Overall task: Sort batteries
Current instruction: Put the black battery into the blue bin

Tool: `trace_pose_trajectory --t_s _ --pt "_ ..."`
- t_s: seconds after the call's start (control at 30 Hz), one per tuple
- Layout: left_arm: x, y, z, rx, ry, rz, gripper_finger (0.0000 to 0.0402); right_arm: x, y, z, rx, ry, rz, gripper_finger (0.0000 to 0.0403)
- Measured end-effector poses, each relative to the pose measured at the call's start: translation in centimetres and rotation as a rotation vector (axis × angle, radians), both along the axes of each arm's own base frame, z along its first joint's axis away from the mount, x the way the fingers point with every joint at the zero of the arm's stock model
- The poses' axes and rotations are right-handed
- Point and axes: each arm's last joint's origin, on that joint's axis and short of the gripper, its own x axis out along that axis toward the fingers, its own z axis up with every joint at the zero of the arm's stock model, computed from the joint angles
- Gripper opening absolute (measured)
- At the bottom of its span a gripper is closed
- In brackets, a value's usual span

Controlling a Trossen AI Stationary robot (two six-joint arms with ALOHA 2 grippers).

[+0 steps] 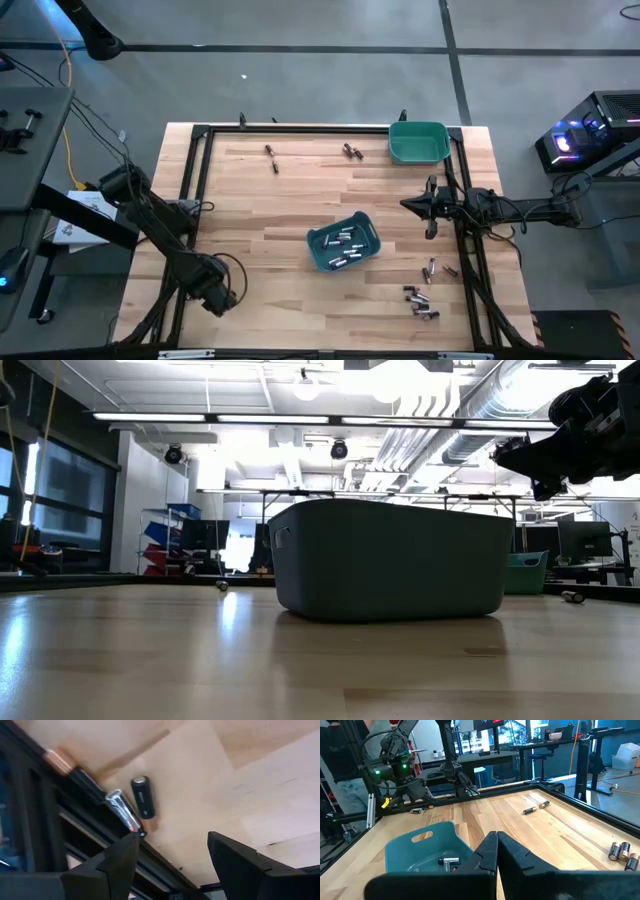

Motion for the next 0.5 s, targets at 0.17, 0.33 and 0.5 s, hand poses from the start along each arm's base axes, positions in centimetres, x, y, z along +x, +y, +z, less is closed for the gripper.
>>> trace_pose_trajectory --t_s 0.17,0.33,0.5 --pt "-0.7 -0.2 -1.4 -0.047 0.018 0.047 0.0232 0.0 0.0 0.0 0.0 0.0 0.0 0.0" --pt "-1.3 0.0 -1.9 -0.011 0.045 0.072 0.0232 0.0 0.0 0.0 0.0 0.0 0.0 0.0" --pt "-1.1 -0.1 -1.9 -0.016 0.016 0.058 0.0232 0.0 0.0 0.0 0.0 0.0 0.0 0.0"
